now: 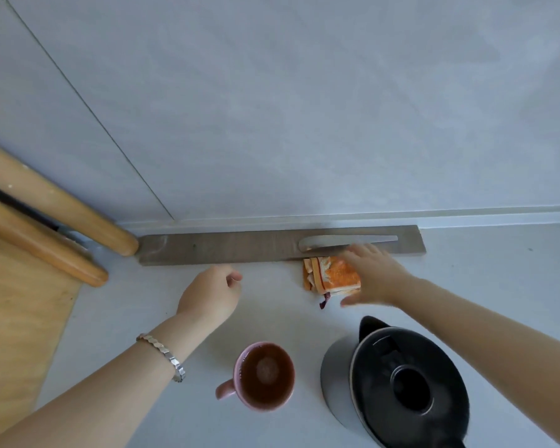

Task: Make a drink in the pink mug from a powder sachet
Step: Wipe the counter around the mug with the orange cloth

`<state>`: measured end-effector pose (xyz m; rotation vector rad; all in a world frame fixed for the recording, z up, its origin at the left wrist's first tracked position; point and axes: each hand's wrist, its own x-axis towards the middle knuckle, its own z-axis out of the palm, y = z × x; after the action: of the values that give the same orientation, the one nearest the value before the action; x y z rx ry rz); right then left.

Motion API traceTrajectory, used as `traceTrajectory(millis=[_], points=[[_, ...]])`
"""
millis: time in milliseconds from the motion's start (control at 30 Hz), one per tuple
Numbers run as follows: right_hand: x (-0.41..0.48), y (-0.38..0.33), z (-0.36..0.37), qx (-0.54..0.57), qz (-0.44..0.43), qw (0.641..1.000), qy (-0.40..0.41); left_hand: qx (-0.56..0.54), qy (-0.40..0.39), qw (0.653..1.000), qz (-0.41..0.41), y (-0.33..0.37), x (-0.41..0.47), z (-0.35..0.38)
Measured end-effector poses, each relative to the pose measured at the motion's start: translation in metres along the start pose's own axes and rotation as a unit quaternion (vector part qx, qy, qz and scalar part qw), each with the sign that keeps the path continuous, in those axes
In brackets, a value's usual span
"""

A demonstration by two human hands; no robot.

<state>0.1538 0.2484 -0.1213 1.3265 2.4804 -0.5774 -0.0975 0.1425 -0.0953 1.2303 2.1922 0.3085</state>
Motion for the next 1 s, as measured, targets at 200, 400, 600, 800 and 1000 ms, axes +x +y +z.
traceTrajectory(millis=[200,400,600,800,1000], points=[[0.0,-0.002,-0.005,-0.051,-0.008,0.998,0.029,-0.029,-0.031,0.999,0.005,-0.016,-0.018,-0.006],[-0.024,-0.049,-0.059,0.123,0.092,0.984,0.09,-0.04,-0.244,0.969,0.002,-0.038,-0.066,-0.007],[-0.076,-0.11,-0.106,0.274,0.13,0.943,0.137,-0.119,-0.224,0.967,-0.023,-0.057,-0.108,0.02],[-0.124,-0.153,-0.078,0.389,0.139,0.901,0.13,-0.238,-0.14,0.96,-0.042,-0.051,-0.121,0.037],[-0.153,-0.181,-0.024,0.318,0.12,0.92,0.194,-0.277,-0.076,0.956,-0.063,-0.074,-0.128,0.012]])
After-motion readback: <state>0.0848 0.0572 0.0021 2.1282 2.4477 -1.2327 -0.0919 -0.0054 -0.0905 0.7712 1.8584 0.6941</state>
